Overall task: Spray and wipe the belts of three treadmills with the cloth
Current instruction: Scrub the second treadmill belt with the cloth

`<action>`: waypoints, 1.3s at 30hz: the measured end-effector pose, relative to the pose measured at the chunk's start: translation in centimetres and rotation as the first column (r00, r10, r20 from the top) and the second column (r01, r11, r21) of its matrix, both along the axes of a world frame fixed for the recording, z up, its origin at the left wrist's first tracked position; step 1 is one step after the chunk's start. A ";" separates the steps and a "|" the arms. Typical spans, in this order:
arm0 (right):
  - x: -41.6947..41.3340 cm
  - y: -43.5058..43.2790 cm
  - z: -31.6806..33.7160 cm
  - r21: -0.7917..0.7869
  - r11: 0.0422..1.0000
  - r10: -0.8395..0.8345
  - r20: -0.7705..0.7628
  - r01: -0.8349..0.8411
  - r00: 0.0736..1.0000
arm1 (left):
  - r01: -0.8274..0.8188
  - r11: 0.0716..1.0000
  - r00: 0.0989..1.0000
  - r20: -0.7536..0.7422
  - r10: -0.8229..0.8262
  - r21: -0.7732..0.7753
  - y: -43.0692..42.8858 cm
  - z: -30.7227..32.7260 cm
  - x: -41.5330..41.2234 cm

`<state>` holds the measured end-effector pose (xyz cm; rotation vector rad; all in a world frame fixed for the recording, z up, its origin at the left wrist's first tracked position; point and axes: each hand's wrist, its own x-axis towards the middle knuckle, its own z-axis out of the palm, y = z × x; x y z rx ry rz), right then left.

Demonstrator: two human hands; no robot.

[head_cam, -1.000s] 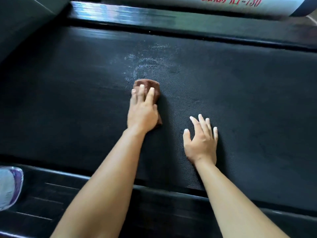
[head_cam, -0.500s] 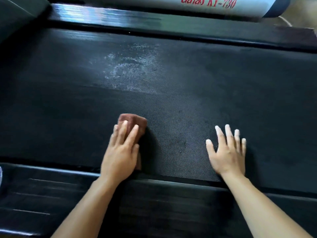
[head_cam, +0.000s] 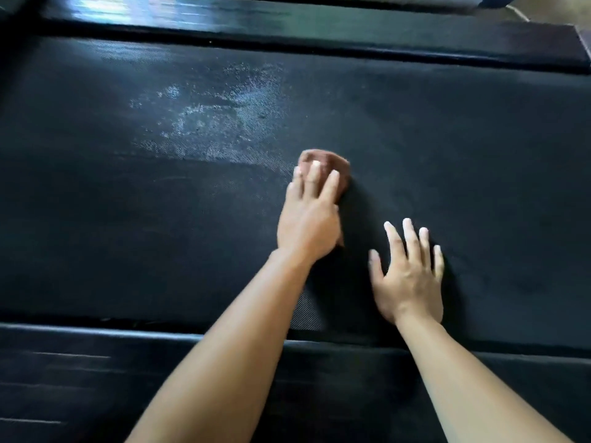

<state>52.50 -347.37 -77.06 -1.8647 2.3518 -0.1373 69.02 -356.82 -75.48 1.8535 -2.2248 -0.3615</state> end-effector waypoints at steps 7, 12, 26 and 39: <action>0.0 -0.1 0.0 -0.026 1.000 -0.011 0.017 0.012 1.000 | 0.084 0.996 0.995 -0.059 -0.082 0.019 10.4 -0.4 3.2; 0.1 -0.1 -0.1 -0.052 0.999 -0.010 0.018 0.011 1.000 | -0.086 0.996 0.996 -0.026 0.086 0.005 9.8 -1.0 11.9; 0.2 -0.1 -0.1 -0.054 0.998 -0.013 0.027 0.014 1.000 | 0.047 0.998 0.999 0.019 -0.046 -0.052 3.6 -0.1 0.5; 0.1 -0.1 -0.2 -0.071 0.997 -0.009 0.033 0.011 0.999 | -0.213 0.977 0.976 -0.050 0.213 0.010 8.9 -0.4 15.4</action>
